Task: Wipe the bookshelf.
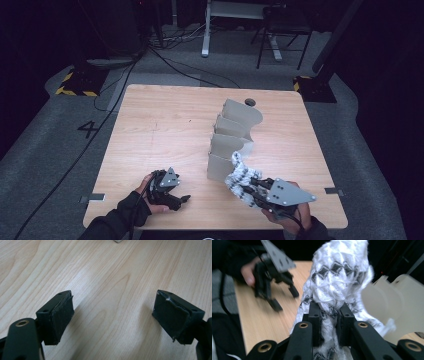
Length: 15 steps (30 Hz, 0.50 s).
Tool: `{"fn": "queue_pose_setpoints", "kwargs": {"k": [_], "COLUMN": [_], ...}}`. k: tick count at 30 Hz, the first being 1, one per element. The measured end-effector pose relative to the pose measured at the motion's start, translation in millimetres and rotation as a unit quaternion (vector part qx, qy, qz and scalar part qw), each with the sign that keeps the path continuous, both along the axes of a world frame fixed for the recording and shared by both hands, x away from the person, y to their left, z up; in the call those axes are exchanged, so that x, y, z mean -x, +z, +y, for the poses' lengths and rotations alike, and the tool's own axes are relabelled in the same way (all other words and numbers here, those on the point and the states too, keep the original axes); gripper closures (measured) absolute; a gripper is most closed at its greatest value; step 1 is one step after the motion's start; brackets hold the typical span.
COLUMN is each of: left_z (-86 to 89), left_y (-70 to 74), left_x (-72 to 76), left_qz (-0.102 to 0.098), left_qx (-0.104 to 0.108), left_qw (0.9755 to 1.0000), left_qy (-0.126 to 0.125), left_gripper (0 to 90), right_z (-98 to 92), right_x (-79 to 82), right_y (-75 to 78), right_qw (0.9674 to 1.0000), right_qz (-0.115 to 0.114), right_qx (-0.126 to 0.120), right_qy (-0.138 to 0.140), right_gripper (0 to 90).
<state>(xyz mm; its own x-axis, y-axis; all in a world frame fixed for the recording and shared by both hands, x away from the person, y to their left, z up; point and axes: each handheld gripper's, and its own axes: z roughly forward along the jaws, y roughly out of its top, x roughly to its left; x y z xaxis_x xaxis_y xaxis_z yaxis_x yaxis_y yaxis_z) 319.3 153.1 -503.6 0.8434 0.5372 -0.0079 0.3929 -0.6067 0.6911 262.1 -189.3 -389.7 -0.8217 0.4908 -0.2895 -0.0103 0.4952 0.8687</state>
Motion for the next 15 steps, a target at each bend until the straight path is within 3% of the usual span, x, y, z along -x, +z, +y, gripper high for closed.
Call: {"fn": "queue_pose_setpoints", "kwargs": {"k": [2, 7, 15], "left_z": [0.6, 0.3, -0.4], "left_y": [-0.1, -0.3, -0.3], "left_x": [0.2, 0.3, -0.8], "left_qz": [-0.001, 0.002, 0.002], "left_qx": [0.0, 0.002, 0.0], "left_qw": [1.0, 1.0, 1.0], "left_qy": [0.001, 0.003, 0.002], "left_gripper": [17.0, 16.3, 15.4], "right_z": [6.7, 14.4, 17.6], "right_x": [-5.6, -20.5, -39.0], "right_y": [-11.4, -40.5, -82.4], "right_qw": [0.9997, 0.9985, 0.9931], "right_qz": [-0.006, 0.013, 0.036], "right_qx": [0.024, 0.05, 0.105], "right_qy": [-0.005, -0.019, -0.038], "right_gripper": [77.3, 77.3, 77.1]}}
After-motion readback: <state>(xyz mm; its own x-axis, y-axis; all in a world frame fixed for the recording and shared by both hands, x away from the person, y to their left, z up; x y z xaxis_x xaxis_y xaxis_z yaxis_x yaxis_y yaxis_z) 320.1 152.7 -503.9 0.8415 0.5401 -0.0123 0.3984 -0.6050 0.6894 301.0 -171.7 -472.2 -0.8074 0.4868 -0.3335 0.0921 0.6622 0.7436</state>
